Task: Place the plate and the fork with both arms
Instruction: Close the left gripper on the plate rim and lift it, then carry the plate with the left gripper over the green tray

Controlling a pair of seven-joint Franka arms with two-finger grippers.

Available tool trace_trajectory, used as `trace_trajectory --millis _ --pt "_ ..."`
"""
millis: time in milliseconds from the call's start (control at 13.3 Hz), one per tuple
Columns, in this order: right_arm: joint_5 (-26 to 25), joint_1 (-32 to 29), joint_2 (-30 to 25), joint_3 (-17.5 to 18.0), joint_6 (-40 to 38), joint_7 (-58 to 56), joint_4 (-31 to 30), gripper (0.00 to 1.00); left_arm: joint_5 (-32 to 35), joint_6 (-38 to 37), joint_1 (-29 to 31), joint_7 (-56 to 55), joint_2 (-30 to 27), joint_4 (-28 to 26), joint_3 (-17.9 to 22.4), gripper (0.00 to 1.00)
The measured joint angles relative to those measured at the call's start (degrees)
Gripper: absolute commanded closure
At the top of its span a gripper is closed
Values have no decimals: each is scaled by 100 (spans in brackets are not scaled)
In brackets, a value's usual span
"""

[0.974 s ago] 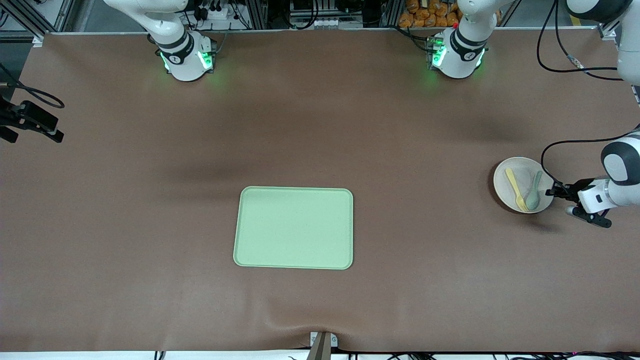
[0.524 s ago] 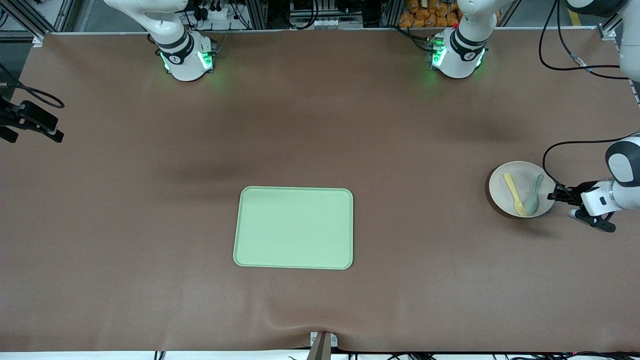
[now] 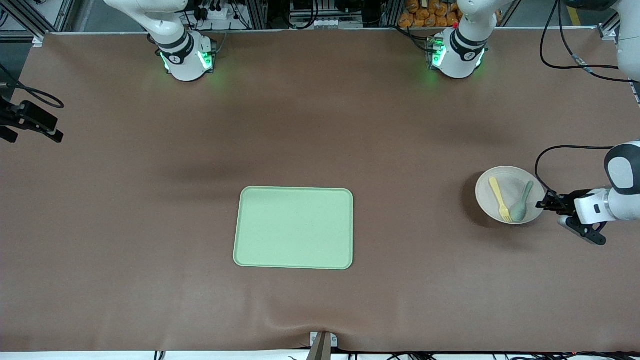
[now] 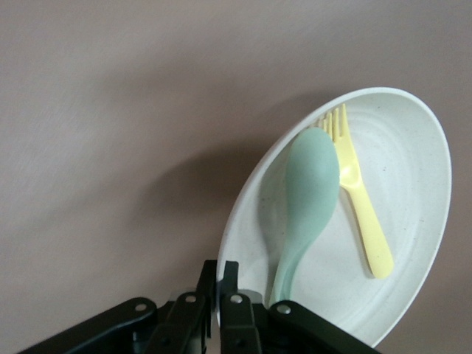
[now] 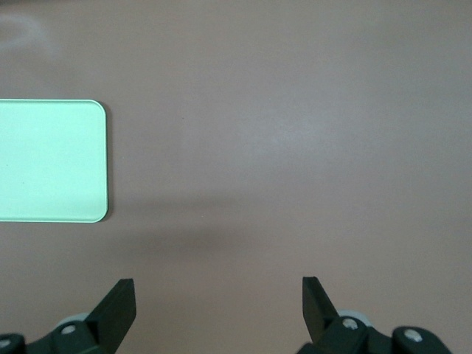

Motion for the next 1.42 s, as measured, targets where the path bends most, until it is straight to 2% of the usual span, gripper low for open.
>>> trace_trajectory --millis 225,450,674,899,1423 --pt "0 -3 3 -2 0 0 -2 0 -5 -312 -270 30 124 308 -370 100" --pt "0 -7 5 -3 0 0 -3 0 -433 -331 -1005 -284 257 524 -394 100" --pt "1 -11 6 -3 0 0 -4 0 -598 -321 -1847 -1245 526 937 -398 100" --pt "2 -13 6 -3 0 0 -5 0 -605 -25 -2527 -2078 837 1266 -391 100" --pt "2 -15 6 -3 -1 0 -5 0 -815 802 -3267 -3195 1160 1601 -385 100"
